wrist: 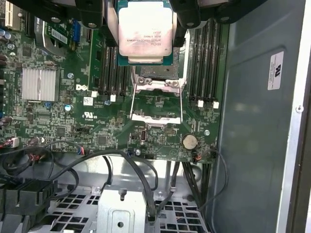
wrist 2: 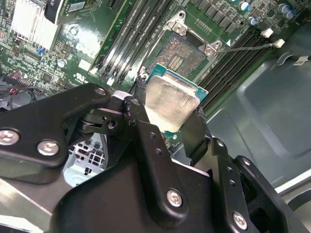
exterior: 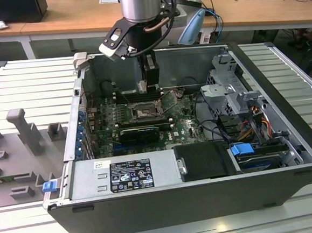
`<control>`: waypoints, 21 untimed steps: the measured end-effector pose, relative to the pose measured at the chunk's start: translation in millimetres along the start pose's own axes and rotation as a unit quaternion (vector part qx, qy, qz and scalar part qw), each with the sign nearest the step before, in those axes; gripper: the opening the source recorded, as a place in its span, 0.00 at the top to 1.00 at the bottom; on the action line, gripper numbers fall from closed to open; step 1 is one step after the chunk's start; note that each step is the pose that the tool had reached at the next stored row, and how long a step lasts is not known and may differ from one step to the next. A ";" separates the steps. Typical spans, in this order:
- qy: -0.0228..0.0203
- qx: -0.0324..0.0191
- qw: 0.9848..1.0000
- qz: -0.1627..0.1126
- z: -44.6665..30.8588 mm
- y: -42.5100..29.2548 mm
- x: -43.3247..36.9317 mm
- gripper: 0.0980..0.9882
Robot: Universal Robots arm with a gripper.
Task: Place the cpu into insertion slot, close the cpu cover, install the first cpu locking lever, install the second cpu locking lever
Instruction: 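Place the cpu into insertion slot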
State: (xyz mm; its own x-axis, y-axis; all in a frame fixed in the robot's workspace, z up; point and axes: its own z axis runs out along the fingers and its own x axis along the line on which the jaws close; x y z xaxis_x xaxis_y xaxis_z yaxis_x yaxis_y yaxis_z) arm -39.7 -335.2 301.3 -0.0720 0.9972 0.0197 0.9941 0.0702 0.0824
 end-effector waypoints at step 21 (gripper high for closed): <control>0.000 0.003 1.000 0.000 16.0 -1.3 -0.3 0.52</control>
State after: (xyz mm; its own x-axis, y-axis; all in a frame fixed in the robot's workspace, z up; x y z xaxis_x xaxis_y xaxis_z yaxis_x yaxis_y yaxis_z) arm -39.8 -335.2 285.3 -0.0719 0.9972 0.0200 0.9946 0.0702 0.0767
